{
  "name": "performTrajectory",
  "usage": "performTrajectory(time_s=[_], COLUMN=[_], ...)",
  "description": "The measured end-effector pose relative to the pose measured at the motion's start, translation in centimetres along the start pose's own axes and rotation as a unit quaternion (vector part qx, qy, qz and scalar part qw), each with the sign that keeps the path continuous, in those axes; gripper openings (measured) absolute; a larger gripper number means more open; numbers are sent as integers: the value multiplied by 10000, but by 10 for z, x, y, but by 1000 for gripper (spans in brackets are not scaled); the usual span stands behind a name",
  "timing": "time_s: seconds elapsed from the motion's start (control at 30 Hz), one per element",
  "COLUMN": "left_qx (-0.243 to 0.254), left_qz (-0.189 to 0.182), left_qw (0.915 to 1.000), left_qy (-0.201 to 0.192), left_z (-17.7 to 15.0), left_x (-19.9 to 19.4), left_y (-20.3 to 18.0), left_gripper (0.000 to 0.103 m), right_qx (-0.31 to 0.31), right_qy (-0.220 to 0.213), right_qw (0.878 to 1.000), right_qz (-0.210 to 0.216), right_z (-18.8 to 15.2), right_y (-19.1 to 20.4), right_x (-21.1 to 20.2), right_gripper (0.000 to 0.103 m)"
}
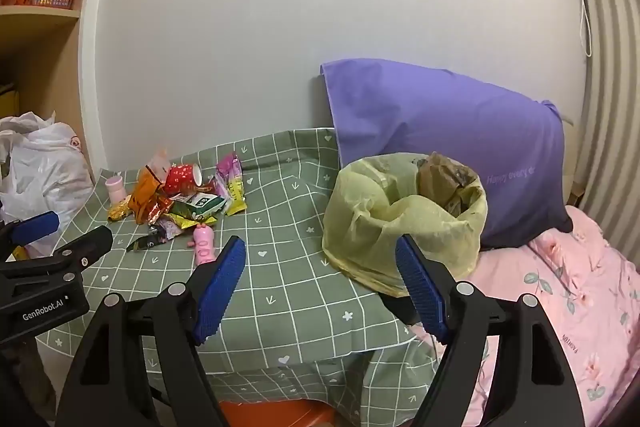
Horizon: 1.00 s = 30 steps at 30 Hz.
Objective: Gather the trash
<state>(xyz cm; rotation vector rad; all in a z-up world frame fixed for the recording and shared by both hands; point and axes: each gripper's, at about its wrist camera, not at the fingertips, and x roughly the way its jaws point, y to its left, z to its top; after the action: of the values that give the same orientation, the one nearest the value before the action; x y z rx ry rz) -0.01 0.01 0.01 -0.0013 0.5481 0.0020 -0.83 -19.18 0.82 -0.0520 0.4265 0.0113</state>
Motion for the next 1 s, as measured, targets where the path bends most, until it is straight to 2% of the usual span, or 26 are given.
performTrajectory(time_s=[0.2, 0.67, 1.0], left_qx=[17, 46, 79], left_qz=[-12, -145, -192], left_qw=[10000, 9997, 9997], left_qy=[6, -165, -150], left_z=[0, 1, 3], left_x=[0, -7, -7], left_y=[-3, -4, -7], left_gripper=[82, 82, 82], right_qx=[99, 78, 111], right_qy=[182, -18, -45], right_qw=[9998, 10000, 9999], right_qz=[20, -26, -56], right_z=[4, 2, 4], right_y=[3, -2, -4], right_x=[3, -3, -6], right_gripper=[73, 73, 73])
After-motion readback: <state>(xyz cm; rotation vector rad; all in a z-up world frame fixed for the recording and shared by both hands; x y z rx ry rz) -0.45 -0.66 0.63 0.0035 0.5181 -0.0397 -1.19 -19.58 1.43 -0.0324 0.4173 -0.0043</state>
